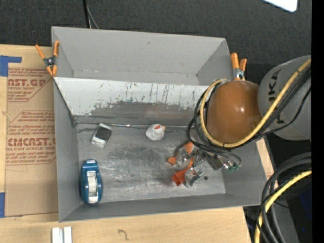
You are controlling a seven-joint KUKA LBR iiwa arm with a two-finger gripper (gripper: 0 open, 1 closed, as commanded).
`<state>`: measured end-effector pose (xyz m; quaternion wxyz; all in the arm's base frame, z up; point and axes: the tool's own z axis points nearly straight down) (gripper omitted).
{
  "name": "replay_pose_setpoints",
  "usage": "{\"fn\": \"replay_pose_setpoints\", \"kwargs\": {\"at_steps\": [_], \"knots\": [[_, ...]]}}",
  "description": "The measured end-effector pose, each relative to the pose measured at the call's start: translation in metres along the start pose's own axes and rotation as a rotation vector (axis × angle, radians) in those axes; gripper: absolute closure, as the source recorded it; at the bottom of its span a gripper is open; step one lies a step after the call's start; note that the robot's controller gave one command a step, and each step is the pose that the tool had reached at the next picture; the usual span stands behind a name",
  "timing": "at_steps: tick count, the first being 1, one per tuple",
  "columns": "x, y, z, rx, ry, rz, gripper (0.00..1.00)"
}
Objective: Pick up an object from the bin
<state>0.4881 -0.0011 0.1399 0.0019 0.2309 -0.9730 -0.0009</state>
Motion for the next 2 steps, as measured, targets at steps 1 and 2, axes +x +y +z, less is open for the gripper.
{"fn": "replay_pose_setpoints", "kwargs": {"at_steps": [1,2], "knots": [[-0.024,0.010,0.001,0.007,-0.010,-0.212,1.00],[-0.004,-0.022,-0.166,0.008,-0.012,-0.090,1.00]]}}
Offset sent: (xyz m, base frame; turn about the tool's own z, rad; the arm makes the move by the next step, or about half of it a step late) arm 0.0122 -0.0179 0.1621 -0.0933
